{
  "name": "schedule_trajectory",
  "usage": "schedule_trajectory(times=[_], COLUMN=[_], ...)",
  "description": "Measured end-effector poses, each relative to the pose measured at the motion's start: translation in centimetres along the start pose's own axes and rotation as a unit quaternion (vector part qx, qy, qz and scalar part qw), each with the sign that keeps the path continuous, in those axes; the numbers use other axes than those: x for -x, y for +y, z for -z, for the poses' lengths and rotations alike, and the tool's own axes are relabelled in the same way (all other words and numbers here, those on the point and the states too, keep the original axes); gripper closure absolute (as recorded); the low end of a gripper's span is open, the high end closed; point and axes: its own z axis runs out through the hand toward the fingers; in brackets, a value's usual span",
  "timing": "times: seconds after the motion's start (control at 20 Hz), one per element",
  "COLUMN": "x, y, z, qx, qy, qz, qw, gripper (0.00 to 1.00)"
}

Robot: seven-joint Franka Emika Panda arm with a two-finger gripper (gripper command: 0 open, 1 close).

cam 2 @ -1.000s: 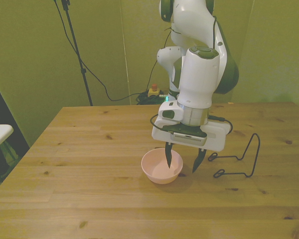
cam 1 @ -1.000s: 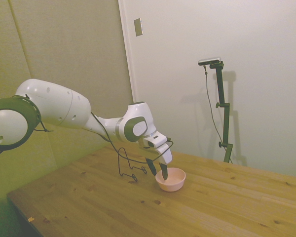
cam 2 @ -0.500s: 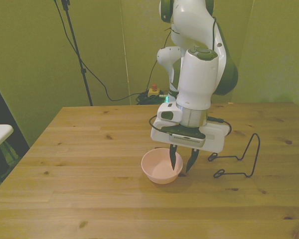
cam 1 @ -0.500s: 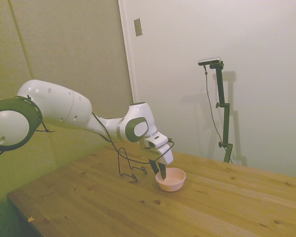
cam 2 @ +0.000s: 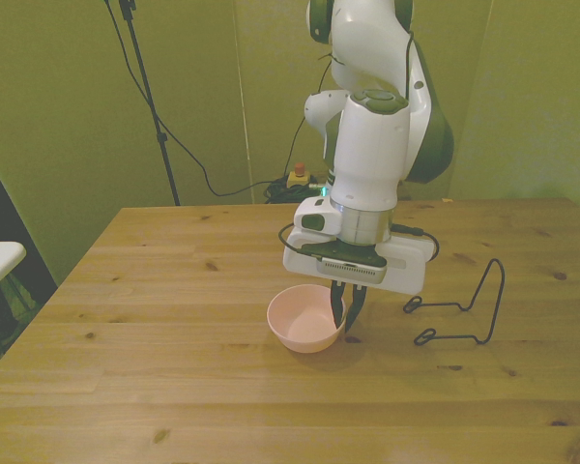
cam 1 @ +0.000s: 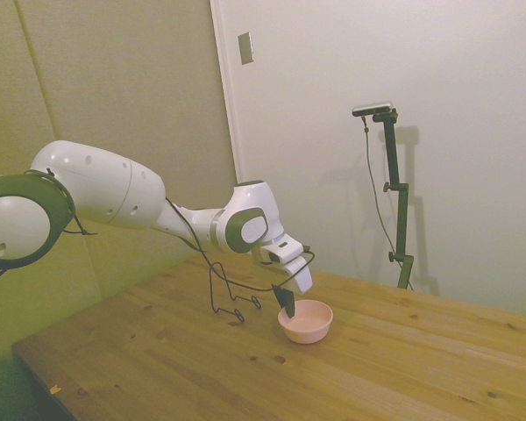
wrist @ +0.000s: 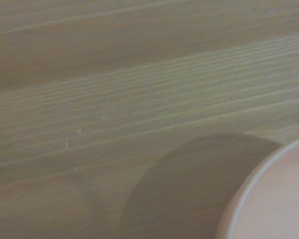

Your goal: Load the bowl

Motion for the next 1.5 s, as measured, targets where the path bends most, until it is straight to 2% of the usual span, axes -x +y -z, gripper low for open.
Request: schedule_trajectory(times=[0.15,0.3,0.5,0.6,0.85,1.2,1.25,1.5], x=[-0.9,-0.2,4.2,6.9,7.6,9.0,8.4,8.5], y=[0.8,1.7,2.0,2.1,1.5,-1.3,-2.5,-2.5], z=[2.4,6.0,11.4,12.9,12.7,11.1,10.4,10.0], qx=[-0.023,-0.054,-0.109,-0.127,-0.156,-0.227,-0.234,-0.244], qy=[-0.009,-0.033,-0.088,-0.121,-0.136,-0.207,-0.212,-0.23], qz=[0.003,0.016,0.045,0.063,0.066,0.057,0.055,0.058], qw=[0.9997,0.9978,0.9891,0.9825,0.9761,0.95,0.9474,0.9404], gripper=[1.0,1.0,1.0,1.0,1.0,1.0,1.0,1.0])
